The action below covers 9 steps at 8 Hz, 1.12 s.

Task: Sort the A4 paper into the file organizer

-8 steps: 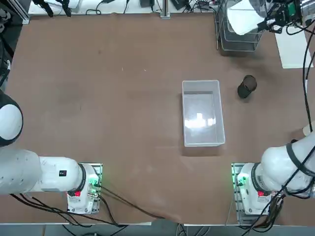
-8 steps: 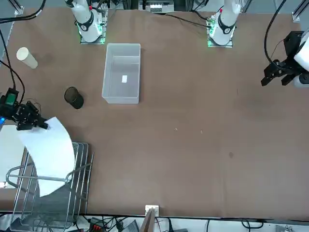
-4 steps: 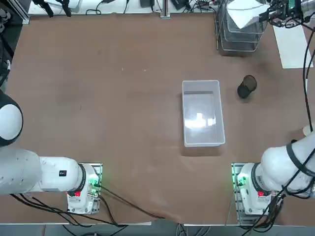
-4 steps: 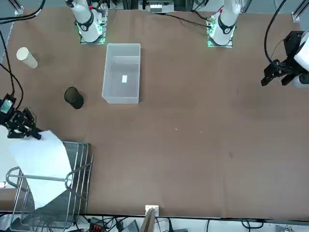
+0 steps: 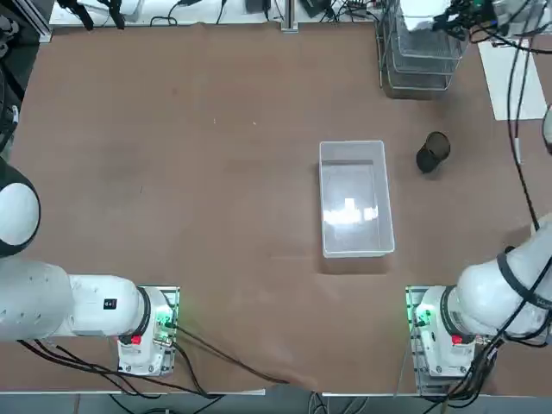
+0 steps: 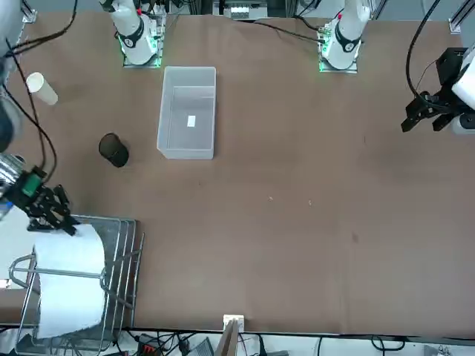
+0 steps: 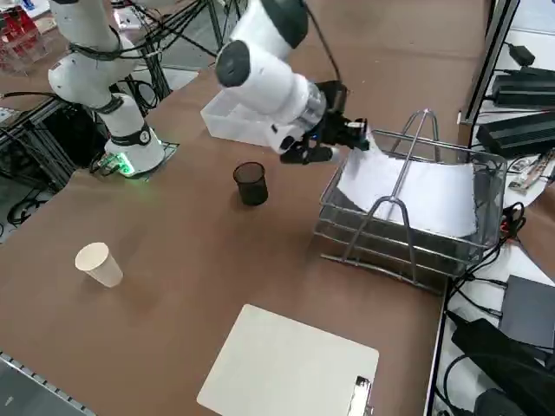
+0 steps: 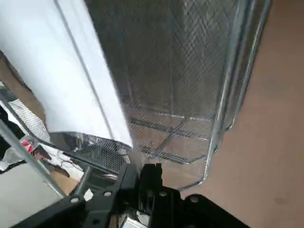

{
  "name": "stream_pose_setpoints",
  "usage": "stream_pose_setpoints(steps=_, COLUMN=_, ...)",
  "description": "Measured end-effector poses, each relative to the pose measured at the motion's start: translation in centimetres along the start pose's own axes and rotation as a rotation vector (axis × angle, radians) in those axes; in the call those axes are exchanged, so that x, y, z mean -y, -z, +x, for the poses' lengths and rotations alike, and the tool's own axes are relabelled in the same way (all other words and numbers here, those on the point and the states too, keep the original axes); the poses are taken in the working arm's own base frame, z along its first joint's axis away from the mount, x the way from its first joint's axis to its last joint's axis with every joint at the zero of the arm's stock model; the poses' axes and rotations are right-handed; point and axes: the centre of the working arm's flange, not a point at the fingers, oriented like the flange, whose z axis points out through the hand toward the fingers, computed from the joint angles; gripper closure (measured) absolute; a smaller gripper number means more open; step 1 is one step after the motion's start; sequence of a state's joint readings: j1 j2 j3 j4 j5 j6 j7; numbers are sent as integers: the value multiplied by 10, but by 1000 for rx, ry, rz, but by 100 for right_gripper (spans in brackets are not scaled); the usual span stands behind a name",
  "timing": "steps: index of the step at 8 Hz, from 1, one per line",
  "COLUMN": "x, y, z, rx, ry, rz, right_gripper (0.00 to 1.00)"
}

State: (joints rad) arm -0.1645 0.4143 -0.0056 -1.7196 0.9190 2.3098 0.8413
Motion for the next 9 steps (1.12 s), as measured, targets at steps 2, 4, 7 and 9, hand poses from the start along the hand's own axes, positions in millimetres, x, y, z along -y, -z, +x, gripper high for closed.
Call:
stream_pose_setpoints(steps=2, x=0, y=4, z=6, rx=-8, ry=-34, rz=6, right_gripper=99)
stream_pose_setpoints(steps=4, x=-3, y=3, z=8, rx=-9, ry=-33, rz=2, right_gripper=95)
stream_pose_setpoints(steps=7, x=-3, y=3, z=7, rx=-11, ry=11, rz=-3, right_gripper=49)
stream_pose_setpoints(steps=9, x=-5, y=6, z=-3, rx=-16, ry=100, rz=-97, right_gripper=14)
